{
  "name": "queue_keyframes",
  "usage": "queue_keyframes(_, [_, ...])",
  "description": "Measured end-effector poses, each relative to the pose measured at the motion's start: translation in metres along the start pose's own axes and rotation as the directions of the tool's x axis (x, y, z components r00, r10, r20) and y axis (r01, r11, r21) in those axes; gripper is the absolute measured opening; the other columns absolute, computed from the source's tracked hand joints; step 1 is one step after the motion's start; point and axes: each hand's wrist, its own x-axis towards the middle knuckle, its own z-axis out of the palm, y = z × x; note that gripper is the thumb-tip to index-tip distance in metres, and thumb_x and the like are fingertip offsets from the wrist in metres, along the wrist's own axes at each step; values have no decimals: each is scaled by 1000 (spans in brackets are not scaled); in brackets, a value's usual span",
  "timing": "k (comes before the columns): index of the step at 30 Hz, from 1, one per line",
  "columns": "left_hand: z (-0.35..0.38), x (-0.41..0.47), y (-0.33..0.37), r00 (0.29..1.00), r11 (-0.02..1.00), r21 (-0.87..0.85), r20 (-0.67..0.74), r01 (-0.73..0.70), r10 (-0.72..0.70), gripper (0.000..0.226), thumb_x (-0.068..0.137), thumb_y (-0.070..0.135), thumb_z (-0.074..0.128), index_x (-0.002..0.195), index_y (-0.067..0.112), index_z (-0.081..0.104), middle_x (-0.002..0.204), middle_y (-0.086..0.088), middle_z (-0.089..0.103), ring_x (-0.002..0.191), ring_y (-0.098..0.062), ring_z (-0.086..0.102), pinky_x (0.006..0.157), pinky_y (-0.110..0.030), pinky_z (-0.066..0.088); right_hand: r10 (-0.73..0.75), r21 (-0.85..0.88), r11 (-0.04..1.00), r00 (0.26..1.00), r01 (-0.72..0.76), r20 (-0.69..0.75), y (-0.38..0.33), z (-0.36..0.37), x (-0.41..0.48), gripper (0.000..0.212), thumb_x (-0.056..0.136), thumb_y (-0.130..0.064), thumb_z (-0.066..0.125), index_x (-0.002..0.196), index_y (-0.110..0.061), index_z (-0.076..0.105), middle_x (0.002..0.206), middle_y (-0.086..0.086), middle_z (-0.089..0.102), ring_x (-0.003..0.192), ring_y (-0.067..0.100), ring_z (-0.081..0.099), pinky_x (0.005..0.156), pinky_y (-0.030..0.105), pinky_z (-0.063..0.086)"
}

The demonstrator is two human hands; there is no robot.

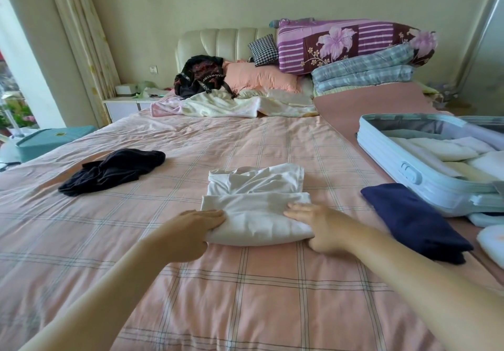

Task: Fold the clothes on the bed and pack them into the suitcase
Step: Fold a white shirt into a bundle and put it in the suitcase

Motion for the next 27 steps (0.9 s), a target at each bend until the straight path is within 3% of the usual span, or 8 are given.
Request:
queue_keyframes(2, [2,2,-3,999,998,51,0,-36,36,88,71,47,51,155,31,29,160,18,19,149,-6,15,120,-29,11,53,-2,999,998,-53,-40,5,-3,1,92,78,-12,60,158,-39,23,166,-16,5,152,7,11,120,20,17])
queue_keyframes(5, [4,6,-4,991,987,-156,-135,-42,21,67,75,34,65,141,30,53,146,13,48,135,-5,42,113,-20,29,69,57,996,995,-65,-74,5,-7,1,78,82,-11,57,153,-35,37,165,-12,19,150,10,21,119,22,22])
queue_keyframes(8, [-13,5,-2,979,940,-331,-154,77,-135,31,83,15,63,80,45,71,82,17,70,79,-9,64,68,-20,45,81,134,988,994,-71,-67,2,-20,-1,24,87,-18,56,95,-37,68,117,-6,68,113,16,60,88,24,43])
queue_keyframes(10, [-27,2,-5,971,872,-468,-100,145,-215,16,74,19,61,64,31,64,60,12,58,59,-11,53,57,-25,40,125,244,964,988,-101,-85,3,-38,-5,22,81,-28,59,60,-27,53,69,-11,60,70,12,55,63,28,39])
queue_keyframes(13, [-49,-9,-4,951,689,-713,-110,128,-290,28,56,27,62,77,10,70,63,1,64,60,-13,60,56,-29,50,117,524,849,992,-71,-56,-1,-60,-15,23,64,-25,51,46,-22,36,51,-9,34,49,11,32,51,28,29])
queue_keyframes(20, [-54,25,-1,774,433,-897,-214,85,-596,13,89,12,70,99,13,63,85,-14,72,60,-26,68,54,-41,60,431,657,750,809,-75,-399,13,-54,18,15,84,-19,65,80,-7,59,73,6,58,69,25,60,52,42,55])
queue_keyframes(24, [-45,61,-6,630,604,-742,-327,290,-704,29,89,28,68,116,21,59,86,2,66,86,-25,62,73,-34,49,498,587,798,699,-138,-513,14,-40,55,29,93,-31,65,120,-22,59,108,-1,65,101,25,61,77,32,45])
queue_keyframes(27, [-38,80,5,638,789,-392,-465,473,-614,44,94,23,57,136,18,48,126,-9,60,114,-31,54,91,-40,44,501,505,834,685,-220,-529,10,-28,73,42,98,-27,59,138,-21,48,127,5,63,112,31,60,84,35,45])
